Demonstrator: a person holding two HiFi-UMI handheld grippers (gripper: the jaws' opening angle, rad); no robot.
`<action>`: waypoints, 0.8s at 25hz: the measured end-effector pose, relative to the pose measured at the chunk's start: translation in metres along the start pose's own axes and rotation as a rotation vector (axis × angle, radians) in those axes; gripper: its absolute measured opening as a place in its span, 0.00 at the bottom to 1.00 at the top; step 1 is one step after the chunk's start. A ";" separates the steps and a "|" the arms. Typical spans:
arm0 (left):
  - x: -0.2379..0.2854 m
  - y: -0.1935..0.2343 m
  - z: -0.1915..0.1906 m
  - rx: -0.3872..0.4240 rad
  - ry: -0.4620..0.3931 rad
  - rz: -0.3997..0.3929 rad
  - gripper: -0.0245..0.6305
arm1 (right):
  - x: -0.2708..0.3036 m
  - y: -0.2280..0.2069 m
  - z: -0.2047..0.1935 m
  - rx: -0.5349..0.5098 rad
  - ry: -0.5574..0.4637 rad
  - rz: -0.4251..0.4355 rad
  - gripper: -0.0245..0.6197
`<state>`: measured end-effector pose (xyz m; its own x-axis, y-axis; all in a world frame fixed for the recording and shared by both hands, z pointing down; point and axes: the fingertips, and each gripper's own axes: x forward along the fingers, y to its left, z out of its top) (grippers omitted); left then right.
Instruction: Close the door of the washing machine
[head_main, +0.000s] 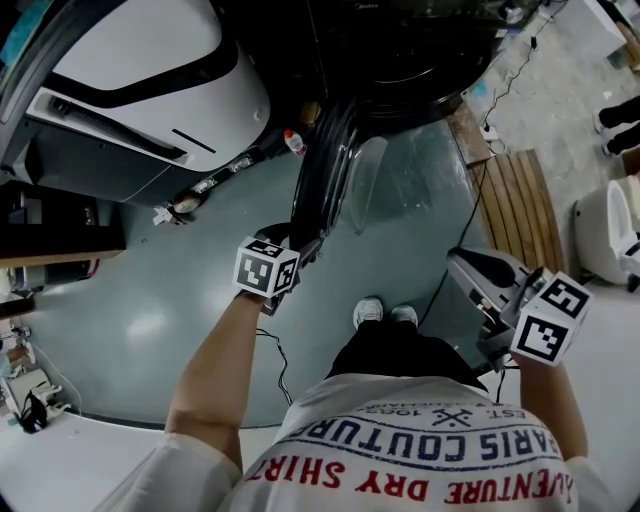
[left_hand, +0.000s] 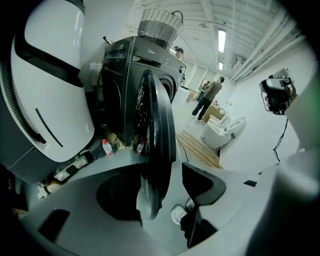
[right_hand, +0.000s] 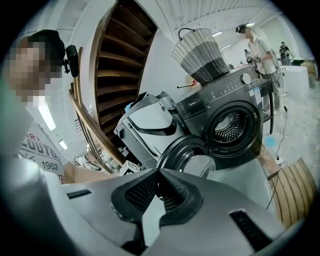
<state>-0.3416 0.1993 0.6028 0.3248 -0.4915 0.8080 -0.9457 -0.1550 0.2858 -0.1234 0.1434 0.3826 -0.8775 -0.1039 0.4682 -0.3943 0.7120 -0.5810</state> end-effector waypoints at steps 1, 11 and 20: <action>0.000 -0.001 0.000 -0.010 -0.004 0.002 0.46 | 0.000 0.000 0.000 0.000 -0.001 0.001 0.07; 0.008 -0.017 0.001 -0.029 0.002 0.030 0.37 | -0.010 -0.012 0.006 0.013 -0.036 0.006 0.07; 0.028 -0.058 0.006 -0.042 0.073 0.041 0.31 | -0.038 -0.047 0.009 0.045 -0.039 0.048 0.07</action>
<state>-0.2772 0.1890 0.6057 0.2879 -0.4328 0.8543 -0.9571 -0.0997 0.2720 -0.0739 0.1076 0.3868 -0.9053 -0.0977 0.4134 -0.3625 0.6851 -0.6318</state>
